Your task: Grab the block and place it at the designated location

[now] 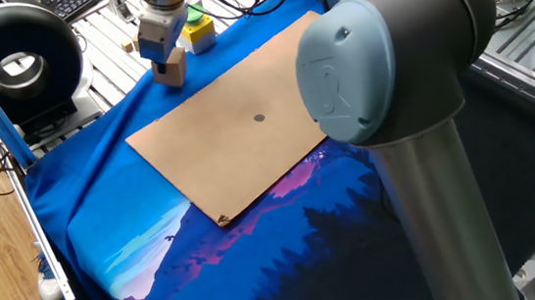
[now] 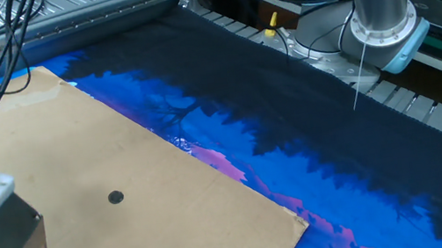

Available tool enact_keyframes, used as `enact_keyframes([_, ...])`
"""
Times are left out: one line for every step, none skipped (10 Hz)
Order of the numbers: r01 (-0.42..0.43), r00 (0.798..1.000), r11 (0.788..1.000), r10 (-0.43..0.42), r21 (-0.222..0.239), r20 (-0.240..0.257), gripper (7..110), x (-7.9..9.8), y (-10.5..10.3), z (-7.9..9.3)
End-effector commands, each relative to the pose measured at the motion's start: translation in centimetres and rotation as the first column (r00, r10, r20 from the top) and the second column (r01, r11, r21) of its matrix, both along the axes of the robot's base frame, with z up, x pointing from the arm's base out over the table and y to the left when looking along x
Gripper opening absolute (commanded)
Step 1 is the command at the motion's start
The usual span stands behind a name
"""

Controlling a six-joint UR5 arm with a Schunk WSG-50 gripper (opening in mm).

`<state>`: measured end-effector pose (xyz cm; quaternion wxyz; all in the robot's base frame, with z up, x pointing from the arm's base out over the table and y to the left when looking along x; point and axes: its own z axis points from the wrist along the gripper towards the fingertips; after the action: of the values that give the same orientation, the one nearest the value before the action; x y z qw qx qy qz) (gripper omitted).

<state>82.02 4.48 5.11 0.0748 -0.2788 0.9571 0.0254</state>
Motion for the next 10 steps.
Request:
enact_keyframes([0.008, 1.000, 1.000, -0.008, -0.020, -0.021, 7, -0.7, -0.9, 0.3])
enact_keyframes([0.007, 0.999, 0.999, -0.008, -0.042, -0.036, 7, -1.1, -1.5, 0.2])
enact_keyframes([0.019, 0.997, 0.998, -0.023, -0.064, -0.069, 7, -1.9, -2.0, 0.2])
enact_keyframes([0.029, 0.995, 0.996, -0.037, -0.081, -0.091, 7, -2.4, -2.5, 0.1])
enact_keyframes([0.040, 0.993, 0.996, -0.049, -0.079, -0.107, 7, -2.8, -2.4, 0.1])
enact_keyframes([0.071, 0.991, 0.995, -0.077, -0.063, -0.108, 7, -2.8, -2.0, 0.1])
enact_keyframes([0.123, 0.988, 0.990, -0.128, -0.063, -0.081, 7, -2.1, -2.1, 0.1])
enact_keyframes([0.184, 0.981, 0.981, -0.187, -0.055, -0.059, 7, -1.5, -2.1, 0.2])
enact_keyframes([0.226, 0.972, 0.973, -0.229, -0.048, -0.055, 7, -1.3, -2.1, 0.2])
enact_keyframes([0.243, 0.967, 0.969, -0.245, -0.037, -0.070, 7, -1.6, -1.8, 0.2])
